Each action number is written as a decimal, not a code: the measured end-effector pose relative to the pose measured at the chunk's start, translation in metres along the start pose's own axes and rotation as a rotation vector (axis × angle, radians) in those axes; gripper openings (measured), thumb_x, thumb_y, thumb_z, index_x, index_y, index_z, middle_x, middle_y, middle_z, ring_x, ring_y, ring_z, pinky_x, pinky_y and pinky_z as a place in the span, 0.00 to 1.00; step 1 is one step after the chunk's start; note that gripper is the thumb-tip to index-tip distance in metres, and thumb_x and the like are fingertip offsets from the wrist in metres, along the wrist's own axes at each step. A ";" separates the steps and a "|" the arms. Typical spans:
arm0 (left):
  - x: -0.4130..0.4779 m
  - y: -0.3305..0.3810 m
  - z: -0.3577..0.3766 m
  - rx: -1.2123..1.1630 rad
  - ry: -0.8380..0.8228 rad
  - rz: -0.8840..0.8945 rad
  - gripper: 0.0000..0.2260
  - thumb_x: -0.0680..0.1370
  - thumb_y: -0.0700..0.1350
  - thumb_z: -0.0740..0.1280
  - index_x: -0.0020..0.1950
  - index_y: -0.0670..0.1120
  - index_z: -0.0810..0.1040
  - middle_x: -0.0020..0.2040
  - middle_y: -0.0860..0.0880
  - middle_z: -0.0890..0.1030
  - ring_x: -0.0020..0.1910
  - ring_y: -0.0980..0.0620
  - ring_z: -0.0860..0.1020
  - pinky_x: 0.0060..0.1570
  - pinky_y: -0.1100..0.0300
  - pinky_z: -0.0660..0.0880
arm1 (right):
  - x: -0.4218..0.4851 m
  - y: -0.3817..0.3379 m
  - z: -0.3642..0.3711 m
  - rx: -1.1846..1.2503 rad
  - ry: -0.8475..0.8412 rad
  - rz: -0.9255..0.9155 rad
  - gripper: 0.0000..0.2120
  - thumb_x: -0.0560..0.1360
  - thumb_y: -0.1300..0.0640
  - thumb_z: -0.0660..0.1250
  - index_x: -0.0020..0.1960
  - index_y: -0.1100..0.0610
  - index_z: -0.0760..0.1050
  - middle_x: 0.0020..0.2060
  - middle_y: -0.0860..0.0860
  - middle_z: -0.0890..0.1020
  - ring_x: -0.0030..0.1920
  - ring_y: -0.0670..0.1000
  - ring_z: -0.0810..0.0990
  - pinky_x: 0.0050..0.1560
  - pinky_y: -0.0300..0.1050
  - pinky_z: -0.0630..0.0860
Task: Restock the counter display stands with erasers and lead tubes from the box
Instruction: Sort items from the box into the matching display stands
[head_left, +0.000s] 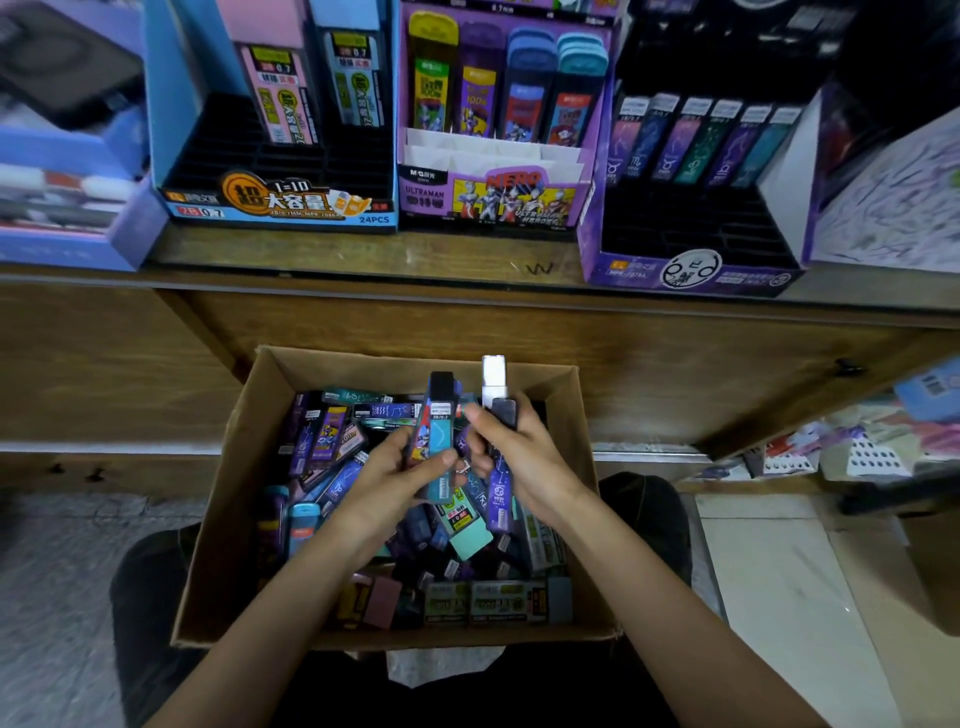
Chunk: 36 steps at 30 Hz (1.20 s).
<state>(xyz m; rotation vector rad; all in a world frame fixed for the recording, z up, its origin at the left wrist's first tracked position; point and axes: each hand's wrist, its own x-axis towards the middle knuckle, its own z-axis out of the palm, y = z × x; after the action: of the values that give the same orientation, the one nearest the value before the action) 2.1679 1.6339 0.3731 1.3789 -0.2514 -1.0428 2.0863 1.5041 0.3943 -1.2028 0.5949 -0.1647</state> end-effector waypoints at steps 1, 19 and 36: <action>-0.002 0.003 0.000 -0.016 0.003 0.001 0.12 0.76 0.37 0.65 0.59 0.42 0.73 0.45 0.46 0.84 0.43 0.50 0.83 0.50 0.51 0.77 | -0.002 -0.003 0.000 0.026 0.019 0.001 0.06 0.78 0.59 0.62 0.51 0.58 0.66 0.29 0.50 0.73 0.27 0.47 0.69 0.30 0.41 0.69; -0.008 0.024 0.032 0.135 0.057 0.218 0.09 0.73 0.43 0.71 0.49 0.43 0.74 0.24 0.52 0.74 0.22 0.57 0.69 0.21 0.65 0.66 | -0.014 -0.039 0.021 0.386 0.253 0.088 0.12 0.74 0.49 0.67 0.54 0.54 0.74 0.46 0.58 0.84 0.47 0.60 0.83 0.50 0.63 0.79; -0.019 0.092 0.018 0.075 0.136 0.481 0.12 0.69 0.49 0.71 0.47 0.44 0.75 0.25 0.50 0.72 0.21 0.56 0.67 0.20 0.66 0.65 | -0.029 -0.126 -0.029 0.024 0.097 -0.314 0.12 0.77 0.48 0.63 0.47 0.54 0.62 0.35 0.50 0.72 0.23 0.46 0.63 0.24 0.38 0.61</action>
<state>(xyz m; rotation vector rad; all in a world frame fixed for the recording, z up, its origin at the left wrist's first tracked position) 2.1863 1.6212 0.4661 1.3603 -0.4968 -0.5433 2.0708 1.4465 0.5121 -1.2649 0.4831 -0.4962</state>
